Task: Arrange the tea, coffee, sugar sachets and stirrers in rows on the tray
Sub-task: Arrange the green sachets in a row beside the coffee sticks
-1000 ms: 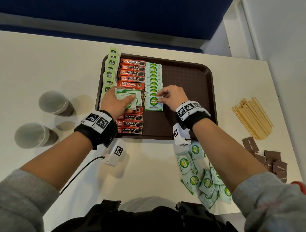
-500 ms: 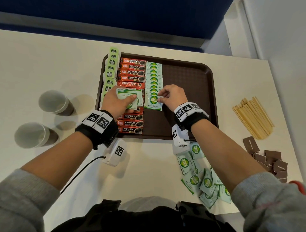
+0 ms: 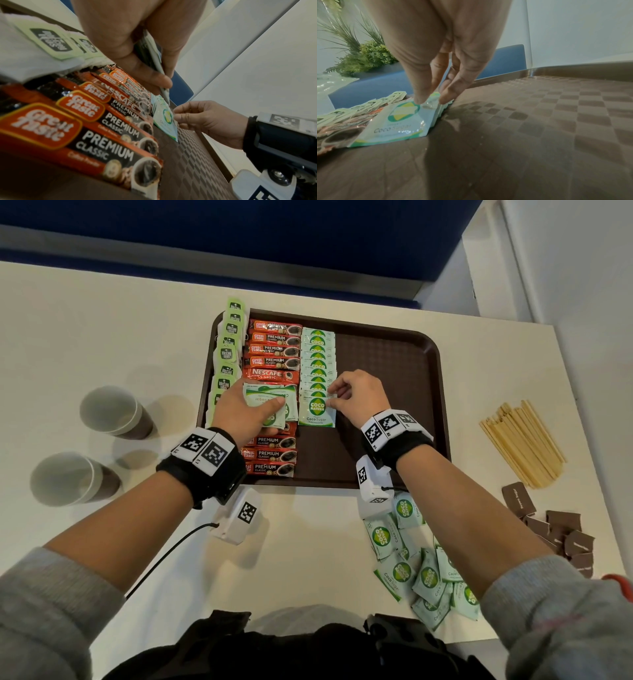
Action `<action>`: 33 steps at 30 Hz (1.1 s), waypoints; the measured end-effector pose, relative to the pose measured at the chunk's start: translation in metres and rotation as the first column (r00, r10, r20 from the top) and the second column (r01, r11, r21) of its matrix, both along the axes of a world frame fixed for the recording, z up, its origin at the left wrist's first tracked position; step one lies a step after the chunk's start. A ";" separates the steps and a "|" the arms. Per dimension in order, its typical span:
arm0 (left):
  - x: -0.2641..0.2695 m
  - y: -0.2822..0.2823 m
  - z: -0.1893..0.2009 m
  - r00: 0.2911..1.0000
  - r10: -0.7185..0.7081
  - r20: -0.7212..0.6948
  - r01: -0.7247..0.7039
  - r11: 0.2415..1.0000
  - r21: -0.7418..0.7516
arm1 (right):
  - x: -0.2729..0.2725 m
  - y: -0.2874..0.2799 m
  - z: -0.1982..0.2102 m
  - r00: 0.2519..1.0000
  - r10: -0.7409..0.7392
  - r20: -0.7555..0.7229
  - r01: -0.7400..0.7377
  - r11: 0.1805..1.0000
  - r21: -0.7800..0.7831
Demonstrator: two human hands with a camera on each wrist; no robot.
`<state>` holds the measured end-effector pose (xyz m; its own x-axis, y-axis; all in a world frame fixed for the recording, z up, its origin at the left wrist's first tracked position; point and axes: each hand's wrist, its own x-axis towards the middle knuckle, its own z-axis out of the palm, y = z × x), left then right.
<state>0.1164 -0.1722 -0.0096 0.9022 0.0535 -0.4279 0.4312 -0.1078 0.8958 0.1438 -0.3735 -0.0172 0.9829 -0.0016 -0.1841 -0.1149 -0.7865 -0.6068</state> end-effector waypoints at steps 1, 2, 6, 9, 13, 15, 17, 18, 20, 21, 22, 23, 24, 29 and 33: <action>0.000 0.000 0.000 1.000 -0.004 0.001 0.004 1.000 -0.002 | 0.000 0.001 0.001 1.000 -0.001 0.013 0.001 1.000 0.003; 0.000 -0.001 0.000 1.000 -0.008 0.003 0.008 1.000 -0.003 | 0.001 0.002 0.004 1.000 0.004 0.027 -0.004 1.000 0.010; 0.000 -0.002 -0.001 0.999 -0.033 0.004 0.033 0.999 -0.023 | 0.000 0.011 0.015 0.998 0.056 0.001 -0.056 0.991 0.121; -0.002 -0.004 0.001 0.998 -0.063 0.020 0.064 0.997 -0.051 | 0.000 0.020 0.020 0.989 0.121 -0.081 -0.105 0.979 0.175; -0.004 -0.007 0.003 0.997 -0.080 0.014 0.081 0.993 -0.087 | -0.001 0.026 0.024 0.972 0.155 -0.174 -0.096 0.947 0.306; -0.004 -0.006 0.003 0.997 -0.083 0.005 0.083 0.992 -0.090 | -0.001 0.026 0.026 0.963 0.172 -0.210 -0.092 0.935 0.344; -0.005 -0.005 0.002 0.995 -0.095 0.012 0.096 0.992 -0.084 | -0.001 0.024 0.026 0.955 0.192 -0.225 -0.105 0.932 0.348; -0.005 -0.005 0.001 0.995 -0.102 0.016 0.103 0.991 -0.081 | -0.001 0.023 0.025 0.956 0.196 -0.219 -0.117 0.936 0.331; -0.005 -0.004 0.001 0.995 -0.101 0.013 0.102 0.992 -0.070 | 0.000 0.020 0.025 0.961 0.200 -0.191 -0.135 0.942 0.308; -0.005 -0.003 0.001 0.995 -0.097 0.011 0.097 0.994 -0.058 | 0.000 0.019 0.026 0.964 0.197 -0.179 -0.130 0.936 0.328; -0.005 -0.003 0.001 0.996 -0.092 0.009 0.092 0.995 -0.045 | 0.000 0.018 0.028 0.966 0.191 -0.176 -0.120 0.929 0.350; -0.005 -0.003 0.001 0.996 -0.086 0.008 0.086 0.996 -0.036 | 0.000 0.016 0.029 0.968 0.191 -0.163 -0.119 0.920 0.374; -0.005 -0.003 0.001 0.997 -0.079 0.007 0.079 0.996 -0.032 | 0.000 0.015 0.031 0.970 0.200 -0.136 -0.137 0.919 0.368; -0.004 -0.004 0.005 0.999 -0.049 0.000 0.049 0.998 -0.047 | 0.000 0.013 0.036 0.951 0.306 -0.047 -0.279 0.913 0.297; -0.004 -0.007 0.008 0.995 -0.095 0.012 0.095 0.994 -0.057 | -0.001 0.017 0.036 0.953 0.298 -0.052 -0.271 0.918 0.288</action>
